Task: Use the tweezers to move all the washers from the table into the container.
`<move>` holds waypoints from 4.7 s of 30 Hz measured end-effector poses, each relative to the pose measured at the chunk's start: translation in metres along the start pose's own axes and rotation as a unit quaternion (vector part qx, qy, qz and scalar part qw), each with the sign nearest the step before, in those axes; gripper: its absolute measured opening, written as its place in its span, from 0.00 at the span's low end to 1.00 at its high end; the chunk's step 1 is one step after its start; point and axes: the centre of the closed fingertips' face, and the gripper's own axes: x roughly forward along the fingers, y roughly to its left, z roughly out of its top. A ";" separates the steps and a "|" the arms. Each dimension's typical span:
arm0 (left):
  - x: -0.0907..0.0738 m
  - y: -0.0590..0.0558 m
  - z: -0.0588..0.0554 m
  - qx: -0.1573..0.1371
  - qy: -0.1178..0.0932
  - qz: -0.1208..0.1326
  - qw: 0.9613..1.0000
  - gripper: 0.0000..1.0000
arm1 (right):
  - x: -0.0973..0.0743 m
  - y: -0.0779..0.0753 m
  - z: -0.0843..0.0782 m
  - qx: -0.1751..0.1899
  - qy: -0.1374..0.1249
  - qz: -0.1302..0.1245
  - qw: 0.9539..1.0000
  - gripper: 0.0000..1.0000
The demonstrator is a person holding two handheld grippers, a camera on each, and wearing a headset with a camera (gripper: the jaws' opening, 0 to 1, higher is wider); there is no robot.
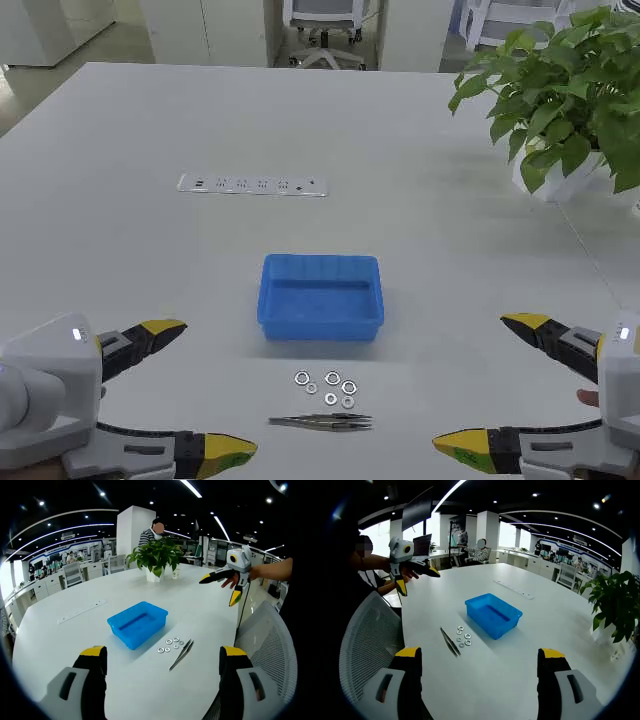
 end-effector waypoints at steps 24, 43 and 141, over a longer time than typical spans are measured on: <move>-0.003 -0.003 0.002 0.001 -0.001 0.002 1.000 0.99 | -0.002 0.000 0.002 -0.003 -0.003 -0.002 1.000 0.97; -0.003 -0.003 0.002 0.011 0.002 -0.004 1.000 0.99 | -0.001 -0.002 0.006 -0.013 -0.004 -0.005 1.000 0.94; 0.091 -0.036 -0.096 0.173 0.198 -0.229 0.937 0.21 | 0.126 0.078 -0.061 -0.226 0.152 0.277 0.921 0.18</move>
